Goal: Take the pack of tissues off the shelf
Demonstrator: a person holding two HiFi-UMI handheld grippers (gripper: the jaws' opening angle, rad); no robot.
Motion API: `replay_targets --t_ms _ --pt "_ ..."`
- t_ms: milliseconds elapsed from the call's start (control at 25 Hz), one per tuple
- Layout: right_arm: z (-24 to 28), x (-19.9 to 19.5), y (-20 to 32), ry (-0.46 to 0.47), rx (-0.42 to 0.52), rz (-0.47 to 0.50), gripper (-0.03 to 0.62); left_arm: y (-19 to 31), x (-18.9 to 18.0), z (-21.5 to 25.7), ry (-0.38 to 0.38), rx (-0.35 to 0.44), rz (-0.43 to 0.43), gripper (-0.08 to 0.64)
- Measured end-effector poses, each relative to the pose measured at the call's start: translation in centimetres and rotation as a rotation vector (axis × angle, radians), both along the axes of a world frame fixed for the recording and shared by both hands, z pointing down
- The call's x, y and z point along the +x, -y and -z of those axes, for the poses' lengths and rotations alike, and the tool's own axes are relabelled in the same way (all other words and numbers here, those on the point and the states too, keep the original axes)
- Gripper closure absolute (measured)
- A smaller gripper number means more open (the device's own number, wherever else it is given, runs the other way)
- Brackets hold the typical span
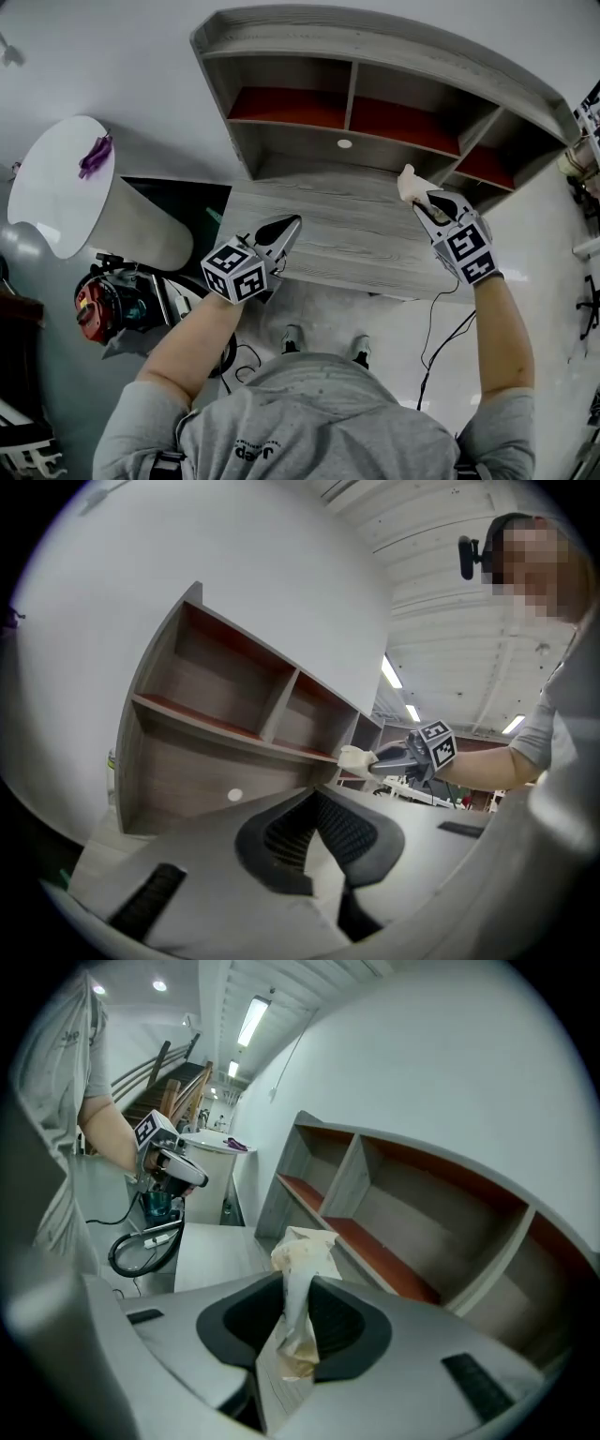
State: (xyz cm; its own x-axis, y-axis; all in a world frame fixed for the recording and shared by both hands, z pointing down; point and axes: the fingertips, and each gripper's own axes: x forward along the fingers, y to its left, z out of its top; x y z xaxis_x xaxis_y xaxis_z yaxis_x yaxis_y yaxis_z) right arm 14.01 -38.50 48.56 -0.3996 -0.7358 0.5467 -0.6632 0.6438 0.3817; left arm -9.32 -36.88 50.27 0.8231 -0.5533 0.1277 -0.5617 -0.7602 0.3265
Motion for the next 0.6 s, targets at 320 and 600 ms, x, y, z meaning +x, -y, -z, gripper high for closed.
replay_targets --t_ms 320,600 --pt "-9.9 1.1 0.3 -0.007 -0.059 0.014 0.479 -0.6 4.3 -7.1 0.031 -0.089 0.043 0.548" --pt "-17.1 0.1 2.0 -0.040 -0.093 0.024 0.479 0.0 5.1 -13.0 0.078 -0.179 0.047 0.548"
